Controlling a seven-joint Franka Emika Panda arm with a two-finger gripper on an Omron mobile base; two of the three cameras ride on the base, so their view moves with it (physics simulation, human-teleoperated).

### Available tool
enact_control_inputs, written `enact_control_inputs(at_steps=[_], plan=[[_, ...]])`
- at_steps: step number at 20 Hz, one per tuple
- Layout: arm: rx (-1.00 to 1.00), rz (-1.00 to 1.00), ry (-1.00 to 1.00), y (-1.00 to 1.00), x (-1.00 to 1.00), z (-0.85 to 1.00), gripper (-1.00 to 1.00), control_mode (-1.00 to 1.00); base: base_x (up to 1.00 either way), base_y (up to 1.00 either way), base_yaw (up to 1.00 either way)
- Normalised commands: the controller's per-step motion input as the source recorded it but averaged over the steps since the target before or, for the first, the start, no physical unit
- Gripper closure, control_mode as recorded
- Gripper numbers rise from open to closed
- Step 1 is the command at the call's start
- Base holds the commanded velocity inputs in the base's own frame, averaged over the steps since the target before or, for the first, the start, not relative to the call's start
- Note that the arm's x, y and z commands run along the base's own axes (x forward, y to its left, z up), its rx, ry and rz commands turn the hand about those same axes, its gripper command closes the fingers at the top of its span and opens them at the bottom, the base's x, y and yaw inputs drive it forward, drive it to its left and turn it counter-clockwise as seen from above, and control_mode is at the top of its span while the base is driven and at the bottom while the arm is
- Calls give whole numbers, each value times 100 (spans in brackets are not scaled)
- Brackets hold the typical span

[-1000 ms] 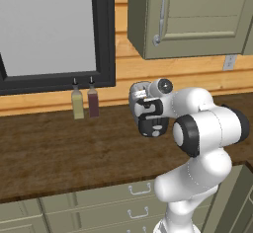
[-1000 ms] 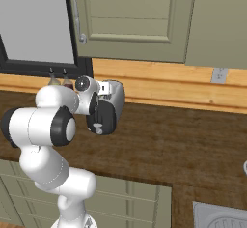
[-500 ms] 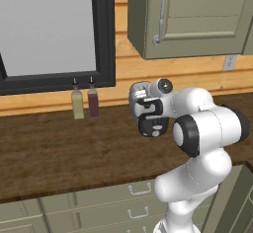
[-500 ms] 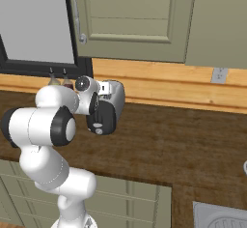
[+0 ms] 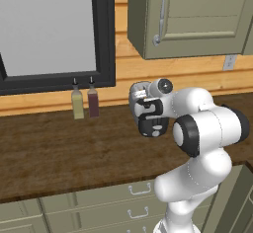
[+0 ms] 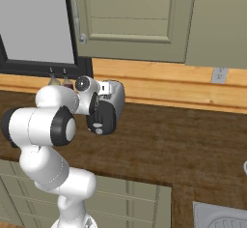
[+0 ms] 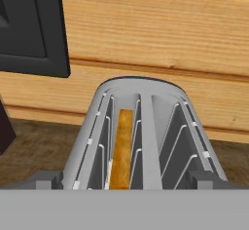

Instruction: Start the toaster. Once the lever pops up, take the bread to the plate on the dining counter.

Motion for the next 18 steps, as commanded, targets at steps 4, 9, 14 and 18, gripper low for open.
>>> enact_control_inputs(at_steps=[4,9,14,18], plan=[[0,0,0,0,0,0,-100,-100,0,0,0],[0,0,0,0,0,0,-100,-100,0,0,0],[0,0,0,0,0,0,-100,-100,0,0,0],[0,0,0,0,0,0,-100,-100,0,0,0]])
